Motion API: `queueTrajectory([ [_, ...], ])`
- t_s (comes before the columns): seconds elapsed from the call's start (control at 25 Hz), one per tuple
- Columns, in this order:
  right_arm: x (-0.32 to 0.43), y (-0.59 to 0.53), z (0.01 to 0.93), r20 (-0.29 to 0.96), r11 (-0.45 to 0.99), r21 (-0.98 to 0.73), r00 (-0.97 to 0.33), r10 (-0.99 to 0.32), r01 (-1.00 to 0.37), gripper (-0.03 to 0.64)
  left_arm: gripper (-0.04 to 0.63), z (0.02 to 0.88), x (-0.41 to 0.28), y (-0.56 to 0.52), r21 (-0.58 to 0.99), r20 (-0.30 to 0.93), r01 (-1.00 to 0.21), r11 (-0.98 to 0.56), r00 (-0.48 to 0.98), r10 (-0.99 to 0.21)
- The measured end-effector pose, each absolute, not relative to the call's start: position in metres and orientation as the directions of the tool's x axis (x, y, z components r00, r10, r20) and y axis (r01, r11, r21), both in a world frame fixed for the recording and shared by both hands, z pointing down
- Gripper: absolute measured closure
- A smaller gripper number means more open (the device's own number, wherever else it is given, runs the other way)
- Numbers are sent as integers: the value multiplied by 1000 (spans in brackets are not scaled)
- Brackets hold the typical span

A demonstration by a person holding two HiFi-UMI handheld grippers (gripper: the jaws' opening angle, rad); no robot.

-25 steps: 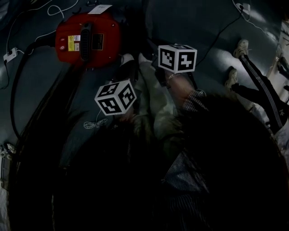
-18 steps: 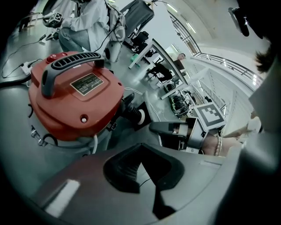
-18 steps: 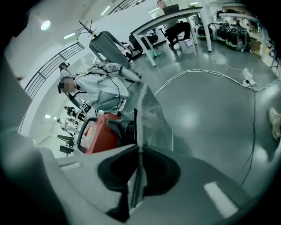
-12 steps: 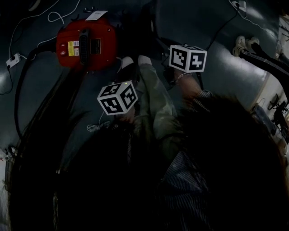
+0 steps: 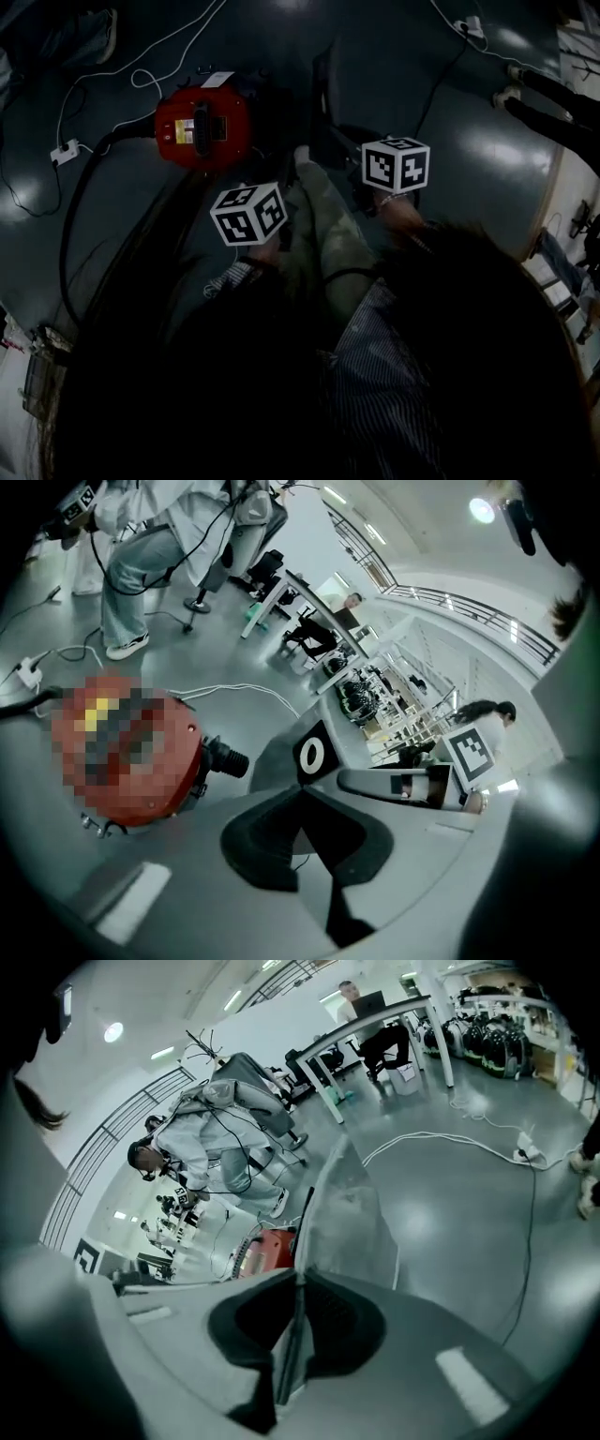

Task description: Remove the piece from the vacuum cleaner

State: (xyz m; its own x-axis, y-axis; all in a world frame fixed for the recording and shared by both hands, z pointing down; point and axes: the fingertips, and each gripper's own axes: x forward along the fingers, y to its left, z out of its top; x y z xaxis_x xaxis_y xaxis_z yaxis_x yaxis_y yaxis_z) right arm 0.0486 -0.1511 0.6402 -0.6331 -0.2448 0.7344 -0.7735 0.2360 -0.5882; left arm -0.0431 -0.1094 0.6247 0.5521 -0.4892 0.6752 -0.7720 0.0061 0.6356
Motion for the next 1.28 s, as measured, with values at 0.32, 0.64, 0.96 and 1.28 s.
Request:
queueTrajectory([
  [0.32,61,-115,505,686,260,-608,-661,-305,-750,594,588,502,-25,-85,633,642,-757,-163,631,-436],
  [0.64,52,-119,409,582,372,-626,-728,-362,-685,592,588,416,-33,-107,620,570,-758,-202,612,-548],
  [0.96,48,-111,386,550,389,-626,-736,-394,-676,592,588,397,-26,-99,642,534,-742,-191,612,-584],
  [1.28,26,-105,375,537,438,-624,-762,-362,-648,592,589,393,-31,-98,630,542,-749,-203,612,-575],
])
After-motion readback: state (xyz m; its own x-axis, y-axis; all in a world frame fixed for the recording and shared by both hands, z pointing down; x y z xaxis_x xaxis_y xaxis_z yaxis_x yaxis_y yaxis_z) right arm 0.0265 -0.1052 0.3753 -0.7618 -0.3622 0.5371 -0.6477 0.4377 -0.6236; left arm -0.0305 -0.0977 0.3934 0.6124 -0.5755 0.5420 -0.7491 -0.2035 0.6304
